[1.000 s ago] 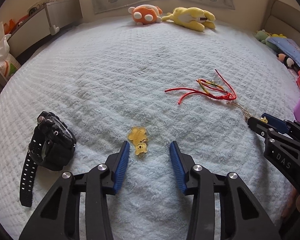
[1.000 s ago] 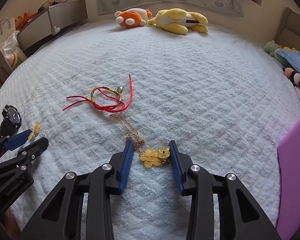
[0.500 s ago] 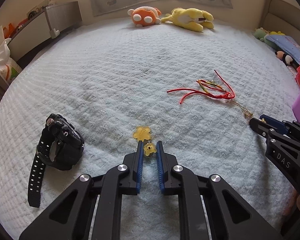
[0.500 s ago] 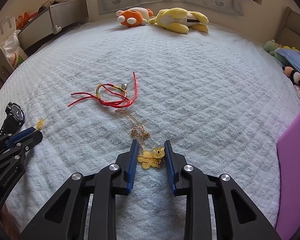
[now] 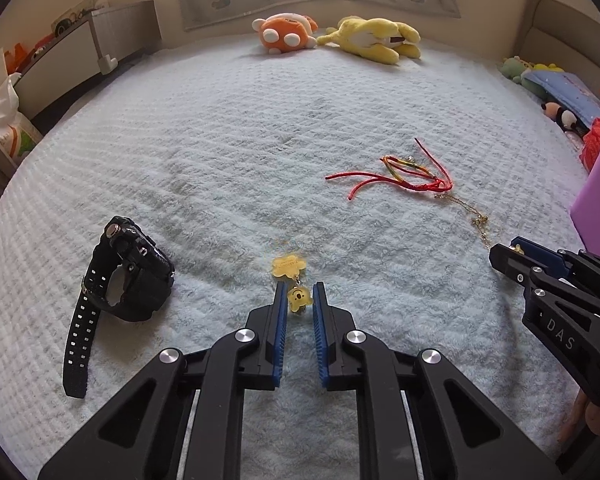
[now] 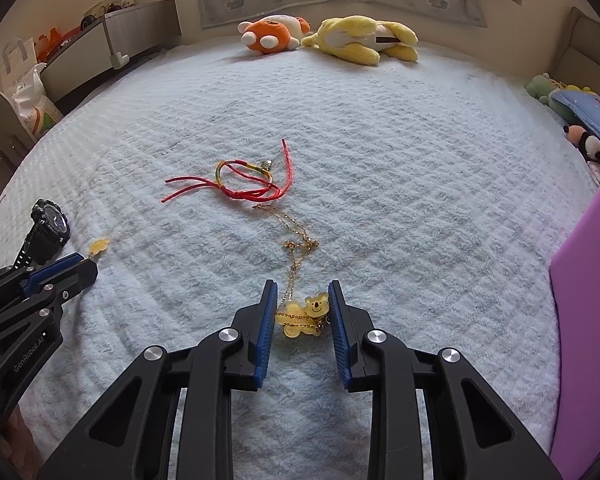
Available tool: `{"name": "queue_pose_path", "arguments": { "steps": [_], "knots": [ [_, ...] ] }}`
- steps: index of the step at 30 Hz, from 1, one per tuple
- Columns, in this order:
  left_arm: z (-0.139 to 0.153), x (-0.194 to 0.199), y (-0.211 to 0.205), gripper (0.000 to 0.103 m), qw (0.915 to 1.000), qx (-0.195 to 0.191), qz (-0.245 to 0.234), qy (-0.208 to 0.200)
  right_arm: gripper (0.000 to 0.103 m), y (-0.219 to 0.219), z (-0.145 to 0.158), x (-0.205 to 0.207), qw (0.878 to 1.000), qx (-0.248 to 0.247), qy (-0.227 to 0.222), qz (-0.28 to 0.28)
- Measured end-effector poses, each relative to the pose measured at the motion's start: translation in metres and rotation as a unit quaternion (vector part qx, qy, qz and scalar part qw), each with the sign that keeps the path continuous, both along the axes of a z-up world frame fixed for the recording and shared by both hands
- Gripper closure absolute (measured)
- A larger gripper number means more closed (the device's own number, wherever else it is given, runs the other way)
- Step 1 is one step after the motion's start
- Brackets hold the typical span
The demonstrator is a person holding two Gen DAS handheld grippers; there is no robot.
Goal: Organize jewelry
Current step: 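Carry the yellow charm and gold flower chain over the pink tub with both tools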
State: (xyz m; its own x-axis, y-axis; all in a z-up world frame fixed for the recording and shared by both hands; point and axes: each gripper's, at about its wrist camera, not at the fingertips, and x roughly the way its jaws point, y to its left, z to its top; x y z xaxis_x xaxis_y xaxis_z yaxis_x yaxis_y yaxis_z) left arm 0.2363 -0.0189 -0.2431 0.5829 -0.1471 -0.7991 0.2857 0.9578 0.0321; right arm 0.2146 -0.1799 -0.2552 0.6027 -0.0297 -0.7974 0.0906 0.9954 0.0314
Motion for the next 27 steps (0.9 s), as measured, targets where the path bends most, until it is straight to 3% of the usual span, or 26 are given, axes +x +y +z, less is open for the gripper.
{"name": "queue_pose_path", "arguments": {
  "steps": [15,27],
  "knots": [
    [0.040,-0.040,0.009,0.090,0.9993,-0.006,-0.036,0.008,0.078,0.029,0.036,-0.048,0.999,0.030,0.005,-0.016],
    [0.101,-0.079,0.023,0.090,0.9969,-0.018,-0.076,0.011,0.078,0.046,0.105,-0.097,0.999,0.030,-0.008,-0.044]
  ]
}}
